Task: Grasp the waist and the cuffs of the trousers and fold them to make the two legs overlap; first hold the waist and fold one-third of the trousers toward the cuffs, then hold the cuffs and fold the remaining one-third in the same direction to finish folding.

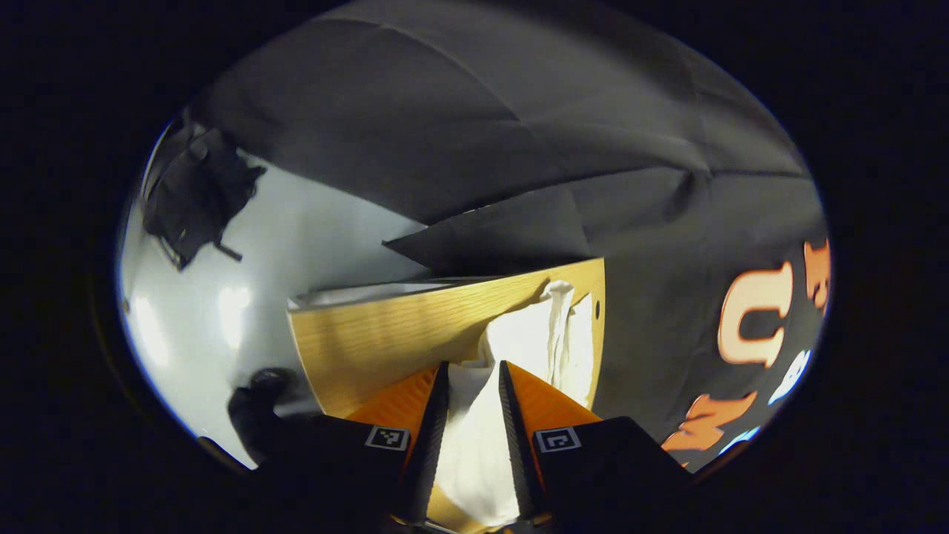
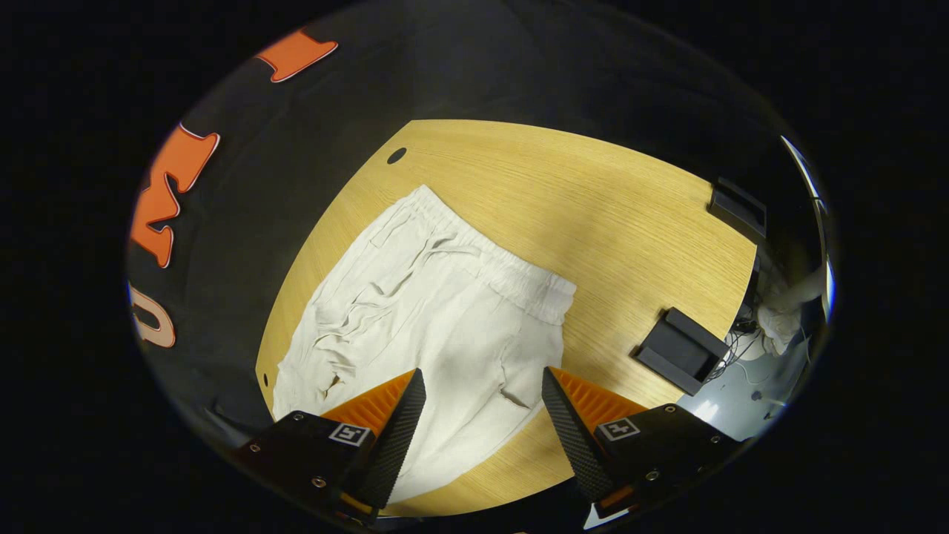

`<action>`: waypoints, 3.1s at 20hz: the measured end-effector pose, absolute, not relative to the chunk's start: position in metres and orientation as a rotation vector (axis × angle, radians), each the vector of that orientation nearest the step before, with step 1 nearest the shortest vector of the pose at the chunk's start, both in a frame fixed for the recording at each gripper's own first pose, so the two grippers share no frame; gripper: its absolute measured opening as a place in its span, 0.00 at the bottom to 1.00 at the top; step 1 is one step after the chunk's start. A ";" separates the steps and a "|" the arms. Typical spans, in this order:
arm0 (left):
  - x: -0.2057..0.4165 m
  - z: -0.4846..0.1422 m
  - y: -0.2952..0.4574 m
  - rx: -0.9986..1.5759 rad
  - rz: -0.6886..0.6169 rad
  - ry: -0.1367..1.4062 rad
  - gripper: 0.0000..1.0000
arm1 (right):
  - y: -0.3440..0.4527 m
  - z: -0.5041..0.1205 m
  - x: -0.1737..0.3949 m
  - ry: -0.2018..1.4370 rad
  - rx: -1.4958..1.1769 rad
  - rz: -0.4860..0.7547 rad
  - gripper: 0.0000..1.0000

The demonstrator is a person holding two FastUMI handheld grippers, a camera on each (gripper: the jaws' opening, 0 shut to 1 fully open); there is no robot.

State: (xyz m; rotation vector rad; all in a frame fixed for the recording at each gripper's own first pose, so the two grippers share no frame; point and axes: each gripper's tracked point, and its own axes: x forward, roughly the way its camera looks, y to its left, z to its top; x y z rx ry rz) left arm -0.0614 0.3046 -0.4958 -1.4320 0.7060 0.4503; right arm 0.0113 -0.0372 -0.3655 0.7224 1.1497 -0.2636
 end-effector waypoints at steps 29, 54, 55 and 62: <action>-0.040 -0.492 0.302 -1.342 0.297 0.644 0.58 | -0.069 -0.422 0.050 0.906 1.176 -0.285 0.70; 0.037 -0.359 0.300 -0.969 0.092 0.623 0.09 | -0.057 -0.336 0.089 0.945 1.176 -0.260 0.12; 0.048 -0.351 0.297 -0.947 0.087 0.626 0.09 | -0.052 -0.331 0.093 0.946 1.161 -0.253 0.12; 0.124 -0.316 0.283 -0.852 0.031 0.642 0.09 | -0.026 -0.302 0.124 0.968 1.045 -0.218 0.12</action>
